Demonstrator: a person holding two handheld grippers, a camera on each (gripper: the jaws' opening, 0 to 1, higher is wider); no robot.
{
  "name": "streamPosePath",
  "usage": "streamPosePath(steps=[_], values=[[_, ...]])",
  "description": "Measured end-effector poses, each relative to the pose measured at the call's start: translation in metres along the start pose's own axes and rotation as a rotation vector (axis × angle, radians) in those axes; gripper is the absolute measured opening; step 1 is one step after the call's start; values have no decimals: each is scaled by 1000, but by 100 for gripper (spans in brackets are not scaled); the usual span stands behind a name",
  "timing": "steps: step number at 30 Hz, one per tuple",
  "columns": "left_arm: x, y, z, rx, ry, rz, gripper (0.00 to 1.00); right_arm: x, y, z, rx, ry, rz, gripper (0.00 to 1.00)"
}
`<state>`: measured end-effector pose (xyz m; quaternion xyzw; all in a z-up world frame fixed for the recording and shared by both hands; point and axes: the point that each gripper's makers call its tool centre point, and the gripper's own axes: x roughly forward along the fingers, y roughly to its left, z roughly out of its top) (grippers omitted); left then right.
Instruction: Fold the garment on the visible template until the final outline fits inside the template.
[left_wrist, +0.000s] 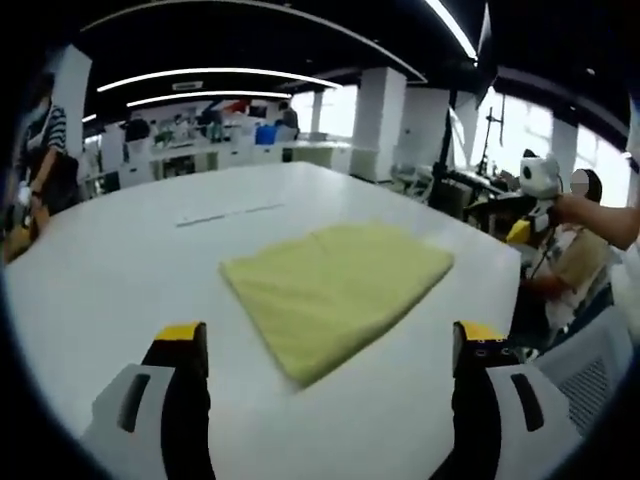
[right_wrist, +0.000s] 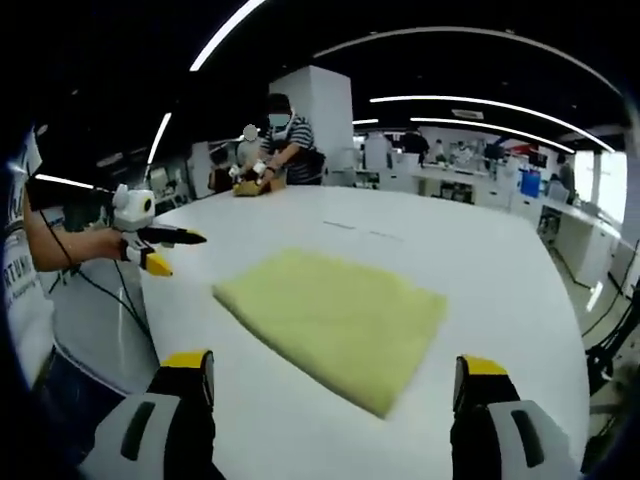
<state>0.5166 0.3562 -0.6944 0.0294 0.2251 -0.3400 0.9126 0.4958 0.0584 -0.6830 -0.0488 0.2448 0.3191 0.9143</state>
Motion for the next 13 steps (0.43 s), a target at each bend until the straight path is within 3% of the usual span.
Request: streamPosePath(steps=[13], values=[[-3,5,-6,-9,21,14,99,-2,-1,-6,-14,24,-7,99]])
